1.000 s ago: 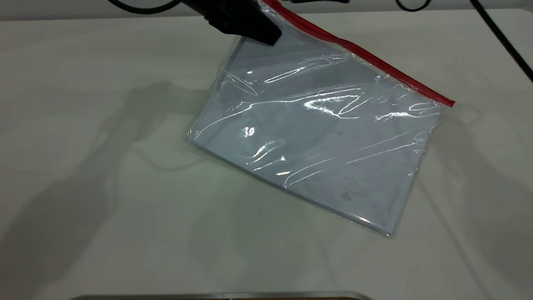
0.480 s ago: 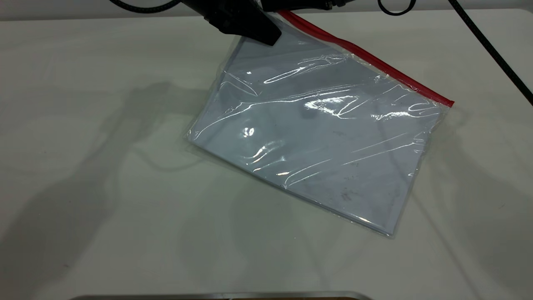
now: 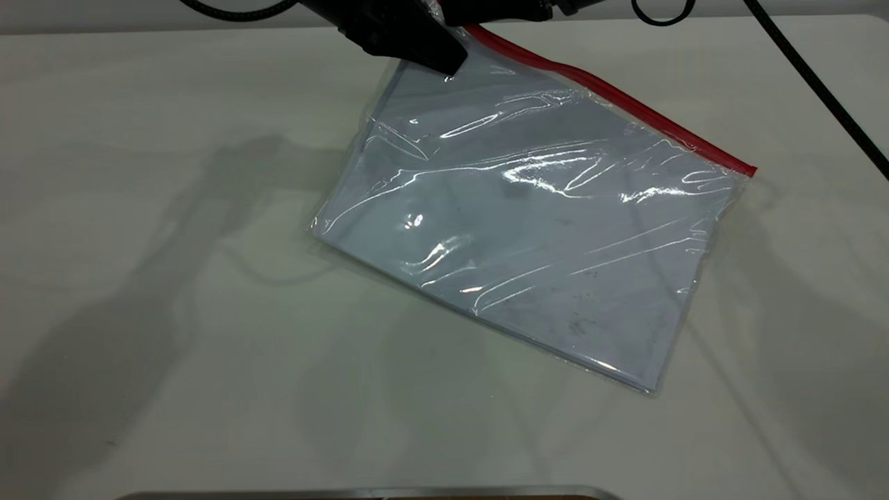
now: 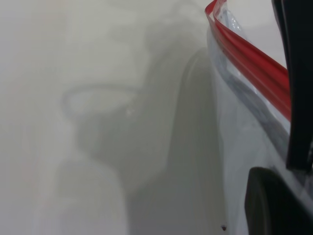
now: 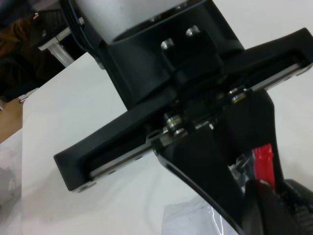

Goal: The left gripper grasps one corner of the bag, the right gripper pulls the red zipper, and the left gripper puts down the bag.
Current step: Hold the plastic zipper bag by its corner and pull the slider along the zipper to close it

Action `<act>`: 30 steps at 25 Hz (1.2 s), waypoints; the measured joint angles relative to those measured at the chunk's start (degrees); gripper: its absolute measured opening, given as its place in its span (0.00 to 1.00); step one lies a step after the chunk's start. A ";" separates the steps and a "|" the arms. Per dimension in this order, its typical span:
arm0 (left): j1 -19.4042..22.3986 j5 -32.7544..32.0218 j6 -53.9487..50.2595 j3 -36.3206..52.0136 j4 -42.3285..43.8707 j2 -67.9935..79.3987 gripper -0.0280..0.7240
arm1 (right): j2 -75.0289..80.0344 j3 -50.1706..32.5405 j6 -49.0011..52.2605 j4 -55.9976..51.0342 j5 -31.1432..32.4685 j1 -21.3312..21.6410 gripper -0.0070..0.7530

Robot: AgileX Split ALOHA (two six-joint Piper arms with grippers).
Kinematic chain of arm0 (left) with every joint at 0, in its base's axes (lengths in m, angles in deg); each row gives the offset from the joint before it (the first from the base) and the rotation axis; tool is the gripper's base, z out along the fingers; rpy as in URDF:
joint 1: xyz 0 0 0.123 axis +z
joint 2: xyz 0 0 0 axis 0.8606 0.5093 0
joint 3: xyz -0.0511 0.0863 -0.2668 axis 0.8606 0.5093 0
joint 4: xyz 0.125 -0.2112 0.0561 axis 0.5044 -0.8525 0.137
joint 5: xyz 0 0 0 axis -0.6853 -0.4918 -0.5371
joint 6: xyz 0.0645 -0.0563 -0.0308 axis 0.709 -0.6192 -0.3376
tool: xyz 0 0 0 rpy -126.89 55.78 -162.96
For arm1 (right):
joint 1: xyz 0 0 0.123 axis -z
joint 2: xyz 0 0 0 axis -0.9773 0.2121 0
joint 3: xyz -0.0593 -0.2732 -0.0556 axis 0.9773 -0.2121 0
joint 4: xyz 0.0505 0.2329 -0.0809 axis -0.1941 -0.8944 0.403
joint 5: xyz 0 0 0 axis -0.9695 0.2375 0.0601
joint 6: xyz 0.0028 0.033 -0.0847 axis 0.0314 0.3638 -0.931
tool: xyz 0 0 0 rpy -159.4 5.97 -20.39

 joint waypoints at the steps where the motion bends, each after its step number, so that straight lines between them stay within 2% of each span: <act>1: 0.08 -0.31 -0.10 0.00 -0.01 0.00 0.11 | 0.00 0.00 0.00 0.00 0.06 0.00 0.05; 6: 0.72 -1.20 -0.55 0.00 -0.01 -0.77 0.11 | 0.00 0.06 -0.19 -0.31 0.39 0.00 0.05; 11: 3.07 -3.08 2.00 0.00 -2.05 -2.24 0.11 | -0.06 0.39 -0.43 -1.78 1.26 0.78 0.05; 20: 6.53 -6.46 5.02 0.00 -10.48 -3.02 0.11 | -0.18 0.76 -0.82 -1.65 1.87 3.89 0.05; 30: 10.10 -8.12 10.73 0.05 -22.40 -3.02 0.11 | -0.12 0.76 -0.39 5.65 -2.00 8.37 0.05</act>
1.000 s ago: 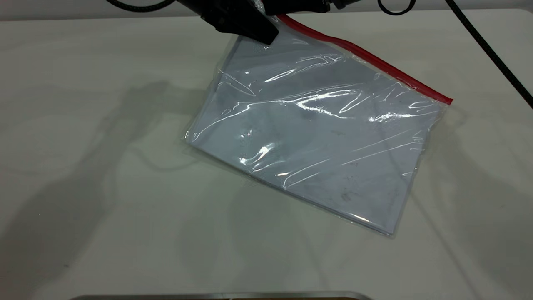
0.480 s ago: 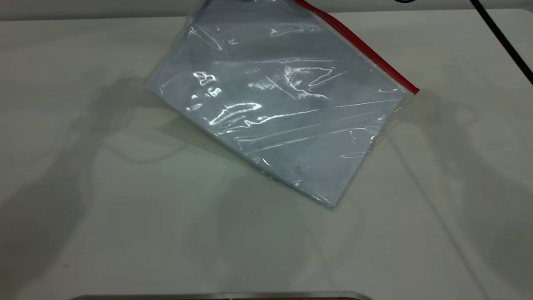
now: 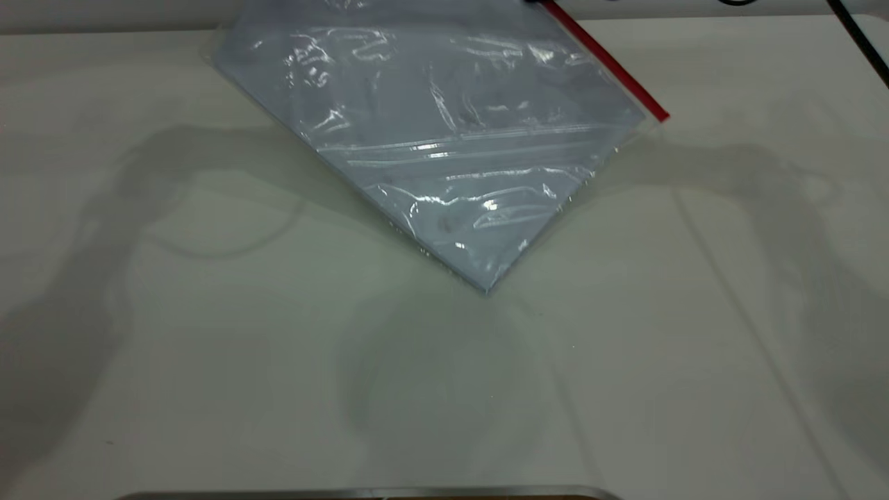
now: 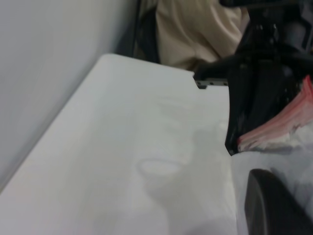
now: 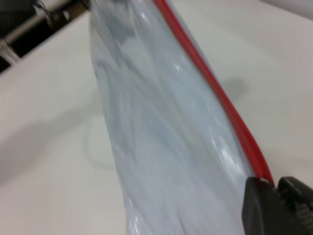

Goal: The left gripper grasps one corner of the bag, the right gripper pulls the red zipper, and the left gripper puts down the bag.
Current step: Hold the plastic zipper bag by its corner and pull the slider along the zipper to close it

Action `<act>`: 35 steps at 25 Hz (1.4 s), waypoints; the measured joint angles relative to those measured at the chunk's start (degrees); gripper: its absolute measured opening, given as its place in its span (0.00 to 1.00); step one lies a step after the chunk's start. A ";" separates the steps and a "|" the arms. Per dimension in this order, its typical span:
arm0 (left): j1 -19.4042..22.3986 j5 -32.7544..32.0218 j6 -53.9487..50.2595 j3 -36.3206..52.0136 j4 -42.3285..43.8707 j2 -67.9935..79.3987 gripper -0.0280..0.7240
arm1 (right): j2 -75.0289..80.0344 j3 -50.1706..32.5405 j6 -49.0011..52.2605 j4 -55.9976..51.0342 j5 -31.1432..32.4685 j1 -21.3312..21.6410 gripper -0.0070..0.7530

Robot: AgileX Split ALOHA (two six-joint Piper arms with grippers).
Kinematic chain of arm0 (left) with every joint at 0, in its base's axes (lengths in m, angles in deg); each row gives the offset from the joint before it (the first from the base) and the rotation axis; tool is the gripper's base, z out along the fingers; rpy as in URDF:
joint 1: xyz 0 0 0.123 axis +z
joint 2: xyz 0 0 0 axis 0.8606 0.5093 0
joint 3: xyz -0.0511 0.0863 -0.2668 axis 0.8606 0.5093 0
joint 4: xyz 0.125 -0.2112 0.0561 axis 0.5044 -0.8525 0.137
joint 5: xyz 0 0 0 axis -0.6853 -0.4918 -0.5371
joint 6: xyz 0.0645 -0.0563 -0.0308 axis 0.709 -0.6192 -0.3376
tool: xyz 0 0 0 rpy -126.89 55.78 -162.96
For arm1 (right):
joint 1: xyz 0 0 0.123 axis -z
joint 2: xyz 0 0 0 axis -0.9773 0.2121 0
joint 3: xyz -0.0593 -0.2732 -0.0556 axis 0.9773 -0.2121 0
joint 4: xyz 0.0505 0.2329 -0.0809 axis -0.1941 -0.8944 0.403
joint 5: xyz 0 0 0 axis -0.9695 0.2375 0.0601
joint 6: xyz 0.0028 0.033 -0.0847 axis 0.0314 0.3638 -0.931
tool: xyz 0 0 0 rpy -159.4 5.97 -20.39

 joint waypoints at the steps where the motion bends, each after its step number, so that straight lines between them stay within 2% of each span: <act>1: 0.20 0.00 0.13 0.00 -0.52 0.00 0.11 | 0.00 0.00 0.65 1.74 -0.13 0.40 0.05; 10: 1.57 -0.11 1.10 0.00 -3.28 0.00 0.11 | 0.04 0.00 7.43 12.28 -0.65 4.29 0.05; 23: 1.57 -0.06 1.50 0.00 -3.32 0.00 0.11 | 0.04 0.00 15.27 25.75 -0.03 4.77 0.06; 30: 1.59 0.00 1.56 0.00 -3.39 0.00 0.11 | 0.04 0.00 17.58 28.45 -0.07 4.82 0.06; 35: 1.70 0.53 1.43 0.00 -3.20 -0.14 0.11 | 0.11 0.00 17.58 24.57 -0.91 4.93 0.08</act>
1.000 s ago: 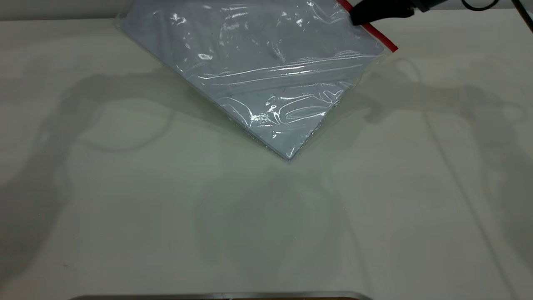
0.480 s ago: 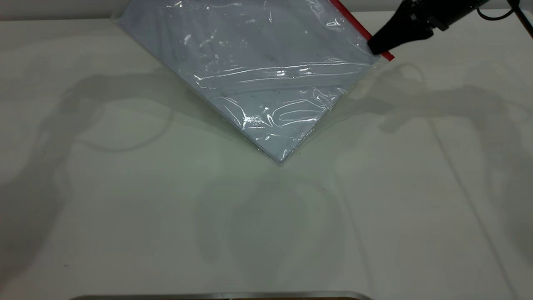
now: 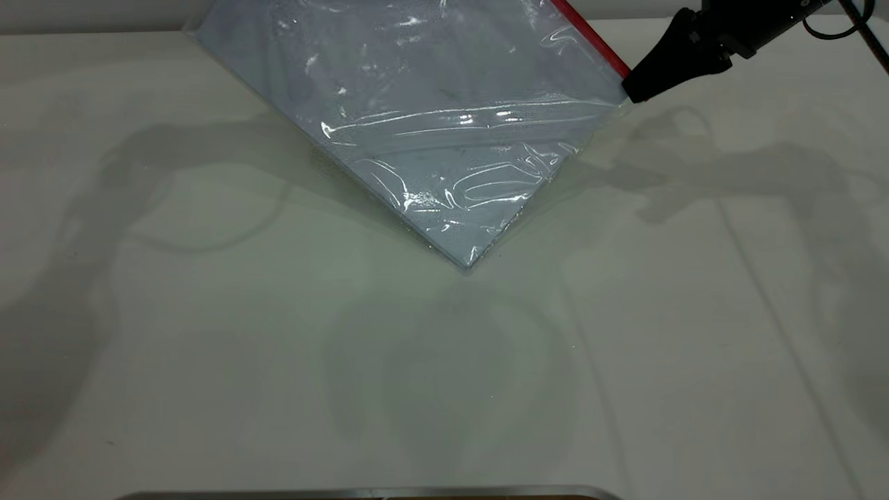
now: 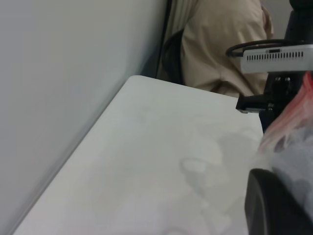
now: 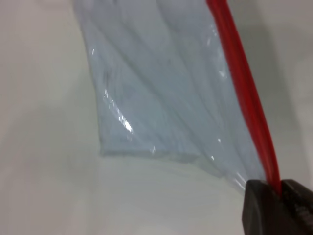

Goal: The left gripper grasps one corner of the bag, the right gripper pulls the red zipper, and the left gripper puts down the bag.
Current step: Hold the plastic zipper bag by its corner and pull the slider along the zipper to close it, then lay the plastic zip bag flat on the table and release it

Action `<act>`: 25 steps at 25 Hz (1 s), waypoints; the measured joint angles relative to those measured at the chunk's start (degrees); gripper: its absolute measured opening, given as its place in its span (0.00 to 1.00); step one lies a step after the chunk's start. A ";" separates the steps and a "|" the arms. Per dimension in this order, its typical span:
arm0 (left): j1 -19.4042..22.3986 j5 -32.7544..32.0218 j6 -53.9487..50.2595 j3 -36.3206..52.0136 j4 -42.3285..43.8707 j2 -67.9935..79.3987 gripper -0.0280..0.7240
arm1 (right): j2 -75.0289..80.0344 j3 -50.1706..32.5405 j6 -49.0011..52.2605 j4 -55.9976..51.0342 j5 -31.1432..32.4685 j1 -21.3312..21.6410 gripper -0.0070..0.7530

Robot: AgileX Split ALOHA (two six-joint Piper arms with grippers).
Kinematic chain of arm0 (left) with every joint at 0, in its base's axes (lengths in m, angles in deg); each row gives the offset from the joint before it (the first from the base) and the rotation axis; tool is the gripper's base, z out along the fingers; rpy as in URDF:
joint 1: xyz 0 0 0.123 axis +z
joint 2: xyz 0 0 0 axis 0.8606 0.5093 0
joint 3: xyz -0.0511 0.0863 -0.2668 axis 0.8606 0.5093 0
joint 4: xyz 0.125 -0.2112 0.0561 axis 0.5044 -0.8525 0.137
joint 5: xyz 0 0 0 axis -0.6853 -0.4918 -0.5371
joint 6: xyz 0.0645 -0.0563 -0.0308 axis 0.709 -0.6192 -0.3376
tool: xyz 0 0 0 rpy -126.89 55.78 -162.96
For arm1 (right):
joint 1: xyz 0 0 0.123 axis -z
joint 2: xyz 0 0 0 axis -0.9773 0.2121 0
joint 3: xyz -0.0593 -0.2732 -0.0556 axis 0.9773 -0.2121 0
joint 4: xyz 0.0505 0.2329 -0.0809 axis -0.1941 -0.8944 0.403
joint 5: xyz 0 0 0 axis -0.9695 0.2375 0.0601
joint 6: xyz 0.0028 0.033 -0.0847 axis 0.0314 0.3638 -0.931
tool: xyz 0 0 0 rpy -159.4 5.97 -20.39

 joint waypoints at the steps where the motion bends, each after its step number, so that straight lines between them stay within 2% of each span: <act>1: 0.00 0.11 -0.36 0.00 0.43 -0.20 0.11 | 0.00 -0.11 -0.05 -1.56 -0.41 0.07 0.10; 4: 0.00 0.51 -3.08 0.00 3.50 -0.89 0.11 | -0.05 -0.29 -0.36 -6.40 -0.83 0.32 0.20; 9: -1.23 2.67 -9.38 0.00 10.74 -1.03 0.11 | -2.64 -0.36 -2.10 -11.40 -0.94 0.33 0.50; 12: -3.13 6.87 -13.19 0.00 13.52 -1.03 0.11 | -6.72 -0.36 -2.36 -12.27 0.18 0.33 0.58; 16: -7.07 15.90 -21.59 0.00 17.90 0.06 0.12 | -14.79 -0.38 -1.34 -12.45 5.42 0.33 0.59; 19: -9.46 20.88 -27.83 0.00 20.81 1.99 0.17 | -21.84 -0.42 2.16 -12.32 9.02 0.33 0.57; 21: -10.14 21.98 -31.50 0.00 23.62 3.02 0.25 | -26.64 -0.42 5.44 -11.25 12.24 0.38 0.55; 25: -9.59 20.79 -39.96 0.00 29.34 3.15 0.50 | -37.25 -0.42 11.76 -5.08 16.59 0.38 0.51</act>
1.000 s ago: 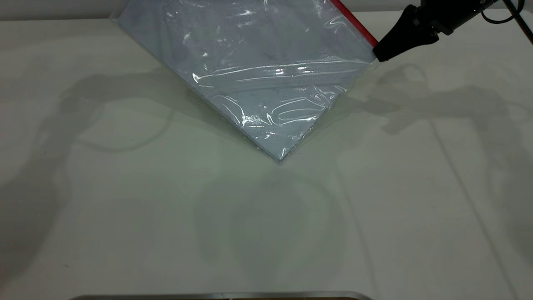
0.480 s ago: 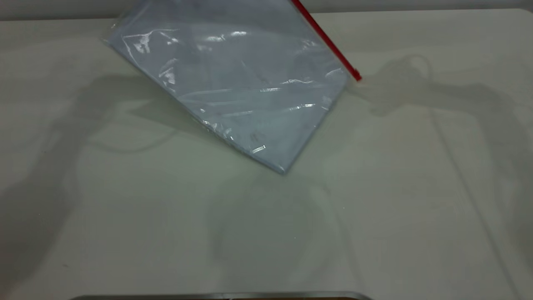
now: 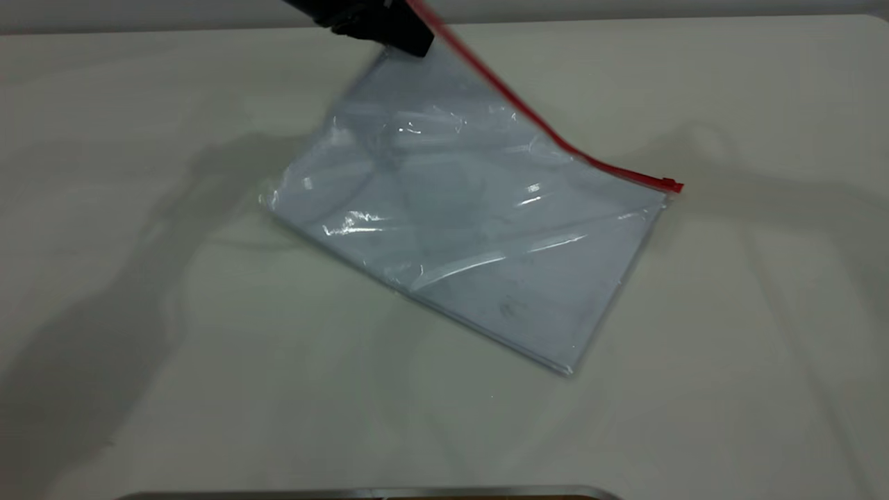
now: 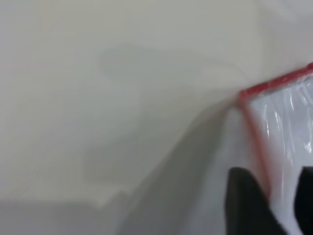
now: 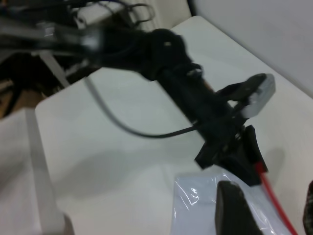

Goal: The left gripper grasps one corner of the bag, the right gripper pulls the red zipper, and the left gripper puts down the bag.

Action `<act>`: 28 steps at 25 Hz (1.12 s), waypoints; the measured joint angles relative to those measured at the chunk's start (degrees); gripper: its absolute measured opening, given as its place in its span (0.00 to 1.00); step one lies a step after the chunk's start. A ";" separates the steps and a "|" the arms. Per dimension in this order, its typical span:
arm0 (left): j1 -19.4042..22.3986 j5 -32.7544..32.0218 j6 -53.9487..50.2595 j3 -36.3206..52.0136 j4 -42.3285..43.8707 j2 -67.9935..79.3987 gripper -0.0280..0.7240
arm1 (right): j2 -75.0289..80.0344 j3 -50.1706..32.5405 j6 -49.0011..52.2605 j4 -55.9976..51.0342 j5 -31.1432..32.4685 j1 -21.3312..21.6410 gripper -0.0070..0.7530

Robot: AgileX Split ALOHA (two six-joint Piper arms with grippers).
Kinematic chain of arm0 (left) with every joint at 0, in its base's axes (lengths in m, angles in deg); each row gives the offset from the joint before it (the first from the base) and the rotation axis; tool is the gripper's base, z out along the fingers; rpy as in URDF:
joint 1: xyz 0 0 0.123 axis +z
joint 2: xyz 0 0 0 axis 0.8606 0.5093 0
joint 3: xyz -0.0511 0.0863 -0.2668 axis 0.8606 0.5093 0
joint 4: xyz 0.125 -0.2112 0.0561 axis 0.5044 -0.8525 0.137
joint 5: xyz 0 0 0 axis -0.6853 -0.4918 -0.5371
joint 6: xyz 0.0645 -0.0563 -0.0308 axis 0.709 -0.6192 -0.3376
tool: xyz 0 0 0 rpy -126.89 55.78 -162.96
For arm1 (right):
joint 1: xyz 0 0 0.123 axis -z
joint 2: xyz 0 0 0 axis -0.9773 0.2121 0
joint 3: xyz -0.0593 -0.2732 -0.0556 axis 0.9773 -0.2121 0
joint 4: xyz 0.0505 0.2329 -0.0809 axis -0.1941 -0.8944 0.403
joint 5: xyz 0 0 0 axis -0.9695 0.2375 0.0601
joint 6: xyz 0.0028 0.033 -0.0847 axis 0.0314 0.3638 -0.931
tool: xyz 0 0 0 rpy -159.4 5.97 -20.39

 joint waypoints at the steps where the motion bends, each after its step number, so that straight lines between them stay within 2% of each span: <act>1: 0.38 -1.19 -1.99 0.00 1.46 -0.32 0.57 | -2.71 0.00 1.60 2.15 0.42 0.00 0.50; 4: 2.20 -6.66 -8.40 0.00 6.24 -2.78 0.70 | -10.08 0.00 7.81 8.84 1.22 0.00 0.48; 6: 3.70 -11.43 -11.62 0.00 9.21 -5.93 0.74 | -15.02 -0.02 13.51 14.09 1.57 0.00 0.46; 11: 7.74 -23.71 -18.48 0.00 12.22 -16.27 0.71 | -26.58 -0.25 29.92 30.65 2.13 0.00 0.44; 16: 9.43 -24.52 -21.17 -0.05 14.51 -27.54 0.67 | -38.15 -3.90 46.08 47.96 2.13 0.00 0.44; 20: 9.49 -24.52 -25.75 -0.05 19.66 -35.80 0.66 | -47.56 -13.55 52.35 53.91 2.18 0.00 0.44; 28: 9.49 -24.52 -40.68 0.00 32.83 -49.08 0.66 | -66.97 -41.96 56.52 55.39 2.18 0.00 0.44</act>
